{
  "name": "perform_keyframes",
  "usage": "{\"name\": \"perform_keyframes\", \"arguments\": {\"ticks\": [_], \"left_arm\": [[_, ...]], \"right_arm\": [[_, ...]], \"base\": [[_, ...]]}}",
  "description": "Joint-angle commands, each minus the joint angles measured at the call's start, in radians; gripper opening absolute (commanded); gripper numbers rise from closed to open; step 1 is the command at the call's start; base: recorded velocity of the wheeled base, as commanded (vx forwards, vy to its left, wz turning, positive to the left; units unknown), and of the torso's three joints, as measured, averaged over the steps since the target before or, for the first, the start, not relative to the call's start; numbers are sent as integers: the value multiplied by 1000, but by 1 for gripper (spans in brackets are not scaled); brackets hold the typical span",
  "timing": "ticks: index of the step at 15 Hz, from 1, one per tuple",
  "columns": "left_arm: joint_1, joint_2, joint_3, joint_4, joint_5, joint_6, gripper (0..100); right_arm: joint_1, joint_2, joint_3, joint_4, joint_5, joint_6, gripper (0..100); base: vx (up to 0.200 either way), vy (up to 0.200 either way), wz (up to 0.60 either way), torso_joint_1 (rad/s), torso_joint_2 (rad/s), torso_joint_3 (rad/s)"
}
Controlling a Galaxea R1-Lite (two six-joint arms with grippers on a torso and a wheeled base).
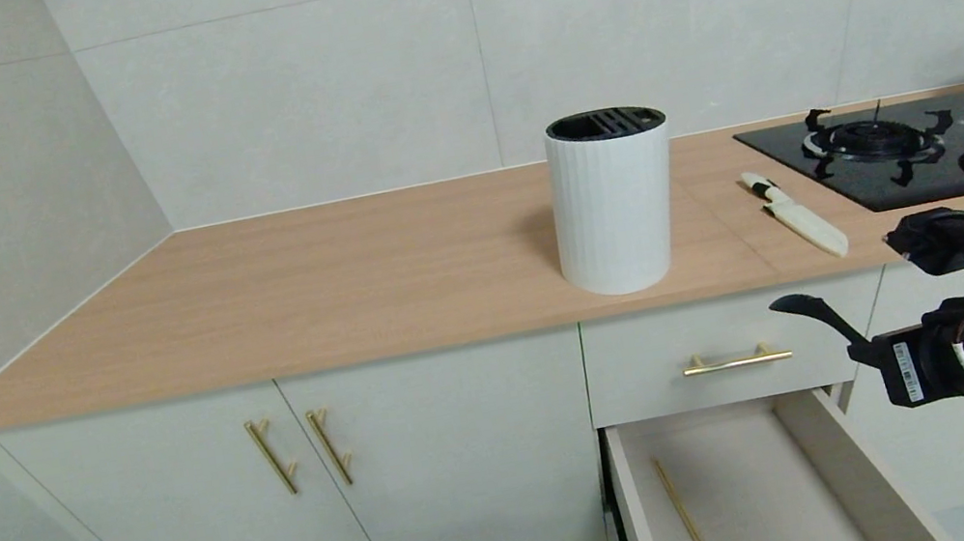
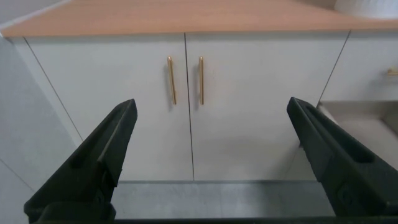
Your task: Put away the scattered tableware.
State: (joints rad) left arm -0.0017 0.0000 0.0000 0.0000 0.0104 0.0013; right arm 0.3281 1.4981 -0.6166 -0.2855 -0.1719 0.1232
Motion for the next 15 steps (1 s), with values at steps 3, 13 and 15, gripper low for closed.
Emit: {"name": "perform_keyframes", "arguments": {"ticks": [3, 13, 15], "left_arm": [[0, 2, 0, -2, 0, 0, 100], [0, 2, 0, -2, 0, 0, 100], [0, 2, 0, -2, 0, 0, 100]], "right_arm": [[-4, 40, 1, -11, -1, 0, 0], [-4, 65, 5, -11, -1, 1, 0], [-4, 65, 5, -11, -1, 0, 0]], "base": [[0, 0, 0, -209, 492, 287], [0, 0, 0, -174, 468, 288], [0, 0, 0, -134, 449, 315]]}}
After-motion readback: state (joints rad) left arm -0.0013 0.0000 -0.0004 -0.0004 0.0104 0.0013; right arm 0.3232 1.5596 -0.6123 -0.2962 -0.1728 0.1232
